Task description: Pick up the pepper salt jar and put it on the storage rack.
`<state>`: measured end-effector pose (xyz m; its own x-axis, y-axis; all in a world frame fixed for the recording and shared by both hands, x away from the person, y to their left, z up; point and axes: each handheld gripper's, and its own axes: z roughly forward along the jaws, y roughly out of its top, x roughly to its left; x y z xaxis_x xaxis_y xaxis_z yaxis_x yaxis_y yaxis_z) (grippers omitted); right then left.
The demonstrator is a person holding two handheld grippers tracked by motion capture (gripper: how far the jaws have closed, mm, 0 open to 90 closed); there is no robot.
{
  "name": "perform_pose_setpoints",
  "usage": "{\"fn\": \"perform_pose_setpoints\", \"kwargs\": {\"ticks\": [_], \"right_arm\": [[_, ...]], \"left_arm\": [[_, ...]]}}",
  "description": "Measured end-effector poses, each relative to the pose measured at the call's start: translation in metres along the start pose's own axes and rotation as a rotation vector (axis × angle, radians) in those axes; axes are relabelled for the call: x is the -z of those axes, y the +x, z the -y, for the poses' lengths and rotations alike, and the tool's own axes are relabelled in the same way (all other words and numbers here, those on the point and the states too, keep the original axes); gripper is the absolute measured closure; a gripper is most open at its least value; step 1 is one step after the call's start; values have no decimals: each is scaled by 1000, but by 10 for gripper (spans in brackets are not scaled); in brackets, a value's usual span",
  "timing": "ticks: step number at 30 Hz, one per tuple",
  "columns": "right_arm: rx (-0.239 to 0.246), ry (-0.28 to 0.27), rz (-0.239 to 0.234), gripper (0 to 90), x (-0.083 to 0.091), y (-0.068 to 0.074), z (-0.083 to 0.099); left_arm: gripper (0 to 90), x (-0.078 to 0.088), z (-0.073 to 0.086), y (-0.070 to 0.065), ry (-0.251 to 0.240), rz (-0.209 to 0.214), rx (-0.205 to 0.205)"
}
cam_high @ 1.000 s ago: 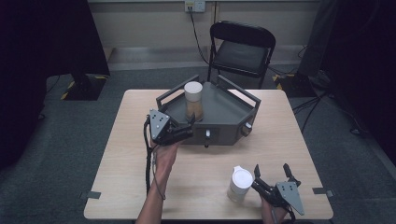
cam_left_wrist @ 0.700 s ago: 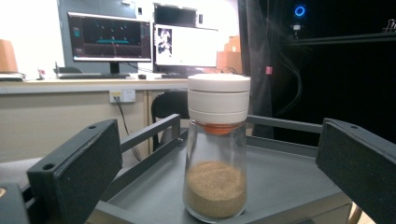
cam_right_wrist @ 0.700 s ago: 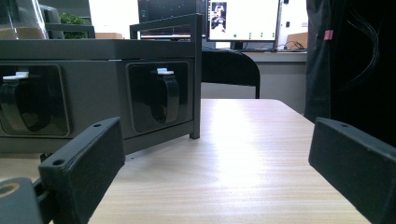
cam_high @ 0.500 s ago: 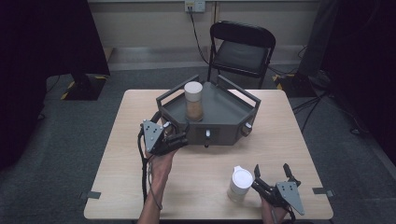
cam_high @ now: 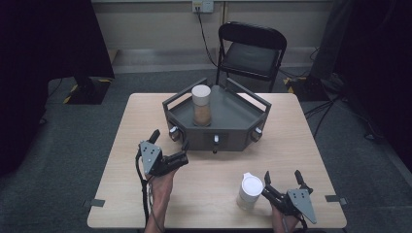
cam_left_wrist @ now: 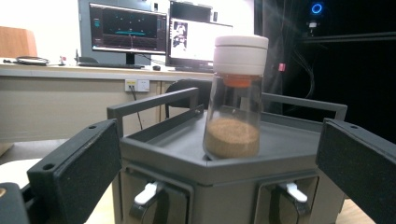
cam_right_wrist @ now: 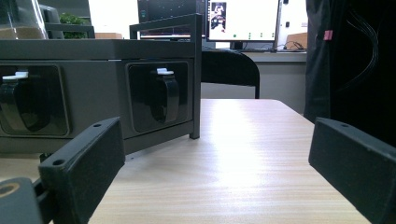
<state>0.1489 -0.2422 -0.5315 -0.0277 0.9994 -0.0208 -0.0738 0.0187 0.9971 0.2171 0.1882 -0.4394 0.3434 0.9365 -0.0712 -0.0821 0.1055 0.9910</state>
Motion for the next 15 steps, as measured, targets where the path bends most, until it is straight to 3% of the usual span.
{"fn": "perform_pose_setpoints", "kwargs": {"ticks": [12,15], "right_arm": [[0,0,1,22,0,0,0],[1,1,1,22,0,0,0]], "left_arm": [[1,22,26,-7,4,-41,6],[1,27,31,-9,12,-42,-16]]}}
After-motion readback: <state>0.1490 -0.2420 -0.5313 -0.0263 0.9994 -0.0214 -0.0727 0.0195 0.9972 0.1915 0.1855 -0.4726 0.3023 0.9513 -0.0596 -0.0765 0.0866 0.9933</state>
